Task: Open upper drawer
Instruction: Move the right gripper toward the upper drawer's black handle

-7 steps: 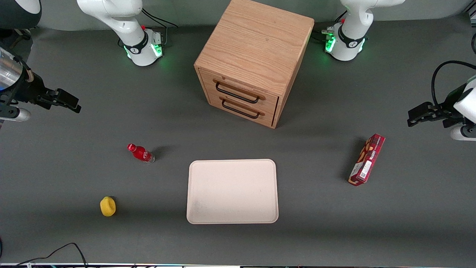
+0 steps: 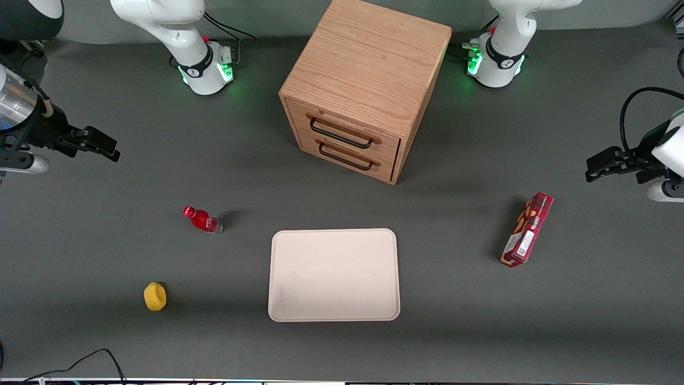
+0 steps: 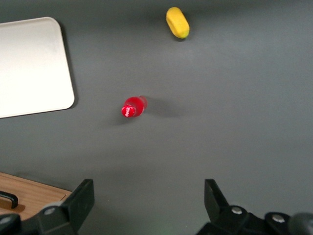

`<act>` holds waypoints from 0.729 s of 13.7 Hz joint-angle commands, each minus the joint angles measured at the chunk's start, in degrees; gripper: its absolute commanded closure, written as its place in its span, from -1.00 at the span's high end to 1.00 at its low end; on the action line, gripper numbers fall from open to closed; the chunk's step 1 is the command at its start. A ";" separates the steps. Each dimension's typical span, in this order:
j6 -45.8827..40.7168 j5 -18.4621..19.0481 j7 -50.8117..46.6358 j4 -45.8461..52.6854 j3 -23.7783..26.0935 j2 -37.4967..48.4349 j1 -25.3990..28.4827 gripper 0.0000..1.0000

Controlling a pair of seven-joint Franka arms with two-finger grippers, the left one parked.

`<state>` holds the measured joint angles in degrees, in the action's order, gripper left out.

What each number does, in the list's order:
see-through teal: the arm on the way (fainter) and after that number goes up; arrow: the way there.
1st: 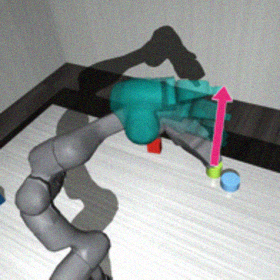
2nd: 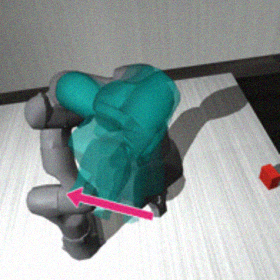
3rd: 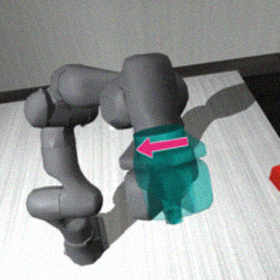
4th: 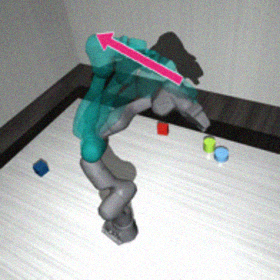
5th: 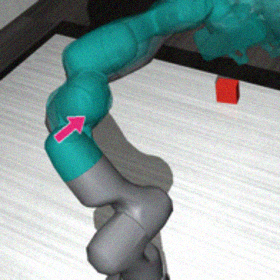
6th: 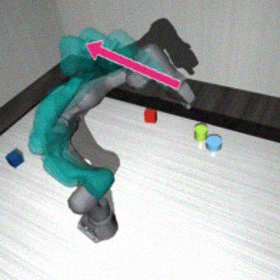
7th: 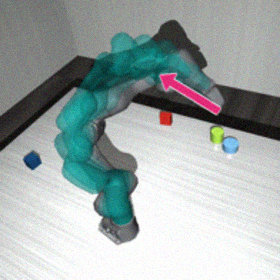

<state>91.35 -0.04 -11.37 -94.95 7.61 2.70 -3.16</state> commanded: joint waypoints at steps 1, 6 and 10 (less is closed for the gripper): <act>-0.29 0.21 0.65 2.57 4.41 -1.73 0.52 1.00; 0.14 -7.85 6.71 4.25 17.42 -6.91 0.96 1.00; 2.43 -9.46 9.53 10.20 30.23 -17.08 1.31 1.00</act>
<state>94.00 -9.02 -3.66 -90.79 32.81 -7.11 -1.77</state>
